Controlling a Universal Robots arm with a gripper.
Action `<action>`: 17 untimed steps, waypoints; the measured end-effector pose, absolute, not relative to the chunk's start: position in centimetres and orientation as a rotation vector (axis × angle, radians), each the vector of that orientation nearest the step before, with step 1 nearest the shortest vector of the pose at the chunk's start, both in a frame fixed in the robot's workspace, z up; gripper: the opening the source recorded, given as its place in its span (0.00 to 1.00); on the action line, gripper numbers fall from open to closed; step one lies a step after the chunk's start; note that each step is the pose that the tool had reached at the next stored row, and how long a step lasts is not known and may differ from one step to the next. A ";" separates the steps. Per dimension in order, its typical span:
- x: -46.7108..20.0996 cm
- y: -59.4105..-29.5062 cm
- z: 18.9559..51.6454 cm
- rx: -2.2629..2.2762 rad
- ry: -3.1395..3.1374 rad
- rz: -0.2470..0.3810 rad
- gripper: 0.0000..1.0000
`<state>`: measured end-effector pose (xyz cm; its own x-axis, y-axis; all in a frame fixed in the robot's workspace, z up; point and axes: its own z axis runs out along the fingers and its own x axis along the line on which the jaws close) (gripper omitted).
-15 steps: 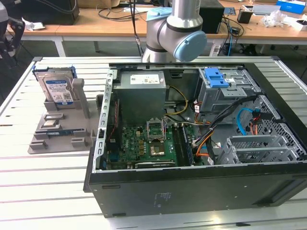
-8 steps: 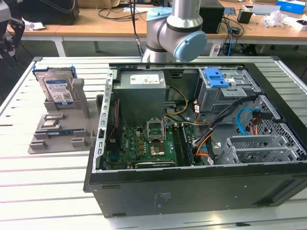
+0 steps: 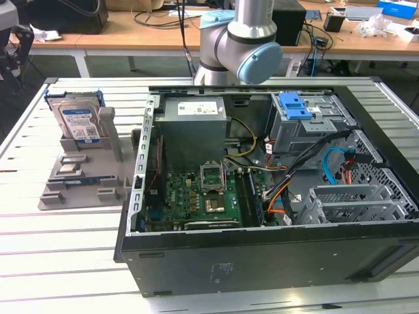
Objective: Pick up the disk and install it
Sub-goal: 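Pick up the disk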
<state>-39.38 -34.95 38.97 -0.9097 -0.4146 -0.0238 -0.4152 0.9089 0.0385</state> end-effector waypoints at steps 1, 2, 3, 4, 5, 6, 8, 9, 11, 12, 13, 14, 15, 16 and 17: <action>-39.4 -34.9 39.0 -0.673 3.053 0.067 0.11; -39.4 -34.9 39.0 -0.680 3.051 0.067 0.11; -39.4 -34.9 39.0 -0.689 3.049 0.067 0.11; -39.4 -34.9 39.0 -0.703 3.046 0.067 0.11; -39.4 -34.9 39.0 -0.715 3.044 0.067 0.11; -39.4 -34.9 39.0 -0.722 3.042 0.067 0.11; -39.4 -34.9 39.0 -0.748 3.036 0.067 0.11; -39.4 -34.9 39.0 -0.767 3.032 0.068 0.11; -39.4 -34.9 39.0 -0.791 3.026 0.068 0.11; -39.4 -34.9 39.0 -0.807 3.022 0.068 0.11; -39.4 -34.9 39.0 -0.829 3.016 0.068 0.11; -39.4 -34.9 39.0 -0.856 3.009 0.068 0.11; -39.4 -34.9 39.0 -0.894 2.999 0.068 0.11; -39.4 -34.9 39.0 -0.919 2.991 0.069 0.11; -39.4 -34.9 39.0 -0.942 2.985 0.069 0.11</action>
